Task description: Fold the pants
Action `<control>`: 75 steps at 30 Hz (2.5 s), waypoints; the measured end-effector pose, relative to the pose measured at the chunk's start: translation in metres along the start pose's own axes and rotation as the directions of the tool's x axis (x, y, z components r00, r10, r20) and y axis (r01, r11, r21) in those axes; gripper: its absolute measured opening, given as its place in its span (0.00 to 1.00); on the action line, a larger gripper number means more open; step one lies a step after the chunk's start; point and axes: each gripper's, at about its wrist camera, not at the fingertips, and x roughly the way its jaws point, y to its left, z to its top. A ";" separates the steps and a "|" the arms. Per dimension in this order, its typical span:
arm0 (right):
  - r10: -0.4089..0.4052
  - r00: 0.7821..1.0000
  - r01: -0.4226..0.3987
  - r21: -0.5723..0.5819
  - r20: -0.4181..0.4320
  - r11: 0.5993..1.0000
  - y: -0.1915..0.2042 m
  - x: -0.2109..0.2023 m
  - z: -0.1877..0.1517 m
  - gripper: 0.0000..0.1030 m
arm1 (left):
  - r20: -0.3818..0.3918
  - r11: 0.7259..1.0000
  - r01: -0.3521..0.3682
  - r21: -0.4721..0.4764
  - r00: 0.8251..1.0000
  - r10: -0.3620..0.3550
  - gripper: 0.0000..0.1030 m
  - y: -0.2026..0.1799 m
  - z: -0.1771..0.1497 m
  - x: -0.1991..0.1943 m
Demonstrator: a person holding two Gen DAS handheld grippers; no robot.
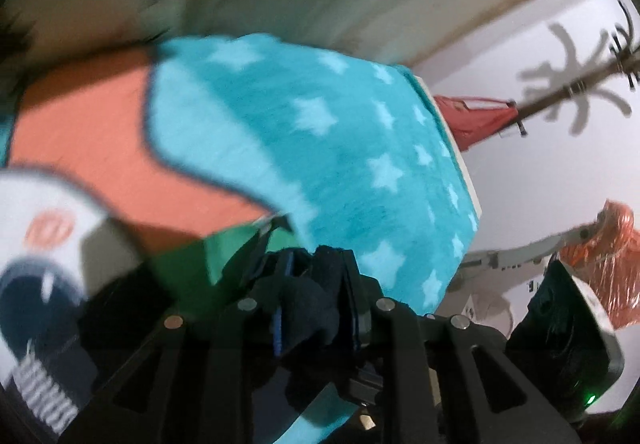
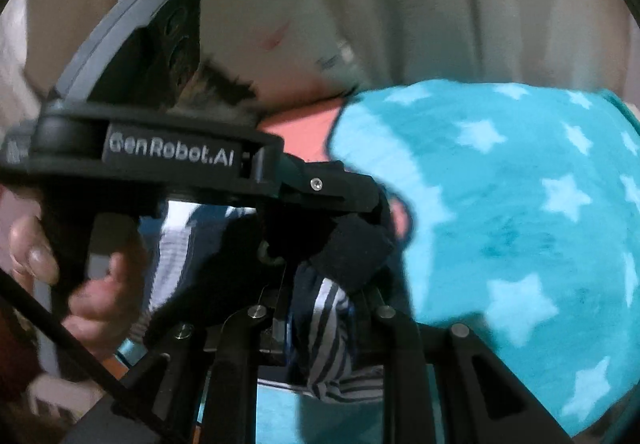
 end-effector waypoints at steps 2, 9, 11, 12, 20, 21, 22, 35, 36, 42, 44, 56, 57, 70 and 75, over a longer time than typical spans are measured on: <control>-0.026 0.999 0.025 -0.050 -0.022 0.998 0.014 0.013 -0.006 0.23 | 0.012 0.999 -0.006 -0.053 1.000 0.007 0.25 0.018 -0.011 -0.010; -0.083 0.995 0.075 -0.155 -0.047 0.985 0.055 0.035 -0.019 0.55 | 0.144 0.987 0.018 -0.158 0.990 0.005 0.39 0.050 -0.051 -0.078; -0.088 0.995 0.078 -0.180 -0.049 0.981 0.068 0.037 -0.021 0.57 | 0.195 0.982 0.024 -0.188 0.981 0.014 0.40 0.058 -0.064 -0.103; -0.087 0.995 0.074 -0.201 -0.053 0.977 0.077 0.038 -0.022 0.60 | 0.216 0.979 0.022 -0.201 0.976 0.022 0.41 0.062 -0.070 -0.113; 0.050 0.997 -0.062 -0.196 -0.066 0.979 0.110 0.005 -0.009 0.63 | 0.350 0.949 -0.098 -0.301 0.914 0.206 0.48 0.102 -0.117 -0.195; 0.054 0.998 -0.061 -0.172 -0.041 0.983 0.107 -0.005 -0.003 0.63 | 0.357 0.942 -0.112 -0.316 0.906 0.228 0.49 0.109 -0.123 -0.203; 0.044 0.999 -0.047 -0.144 -0.019 0.988 0.102 -0.011 0.003 0.61 | 0.360 0.935 -0.128 -0.330 0.899 0.250 0.49 0.115 -0.129 -0.208; -0.132 0.976 0.128 -0.038 -0.172 0.991 0.077 0.080 0.012 0.28 | 0.309 0.875 -0.176 -0.452 0.889 0.338 0.49 0.168 -0.185 -0.217; -0.140 0.974 0.135 -0.040 -0.181 0.990 0.079 0.079 0.015 0.28 | 0.306 0.871 -0.181 -0.458 0.887 0.345 0.49 0.170 -0.188 -0.218; -0.077 0.989 0.065 -0.095 -0.127 0.993 0.126 0.043 0.032 0.62 | 0.282 0.847 -0.183 -0.499 0.890 0.358 0.49 0.184 -0.206 -0.215; 0.006 0.985 -0.024 -0.103 -0.174 0.994 0.150 0.050 0.036 0.69 | 0.273 0.843 -0.184 -0.506 0.893 0.359 0.49 0.187 -0.210 -0.212; -0.249 0.901 0.033 -0.514 -0.356 0.857 0.282 0.164 -0.001 0.79 | 0.275 0.808 -0.185 -0.559 0.878 0.391 0.49 0.194 -0.250 -0.221; -0.278 0.892 0.047 -0.539 -0.355 0.841 0.283 0.169 -0.006 0.74 | 0.275 0.808 -0.182 -0.560 0.880 0.388 0.49 0.193 -0.252 -0.220; 0.012 0.908 -0.099 -0.187 -0.419 0.977 0.209 0.132 0.032 0.22 | 0.244 0.932 -0.101 -0.348 0.950 0.193 0.55 0.150 -0.211 -0.150; 0.073 0.920 -0.129 -0.123 -0.384 0.984 0.203 0.110 0.042 0.19 | 0.226 0.952 -0.094 -0.290 0.960 0.164 0.17 0.128 -0.184 -0.132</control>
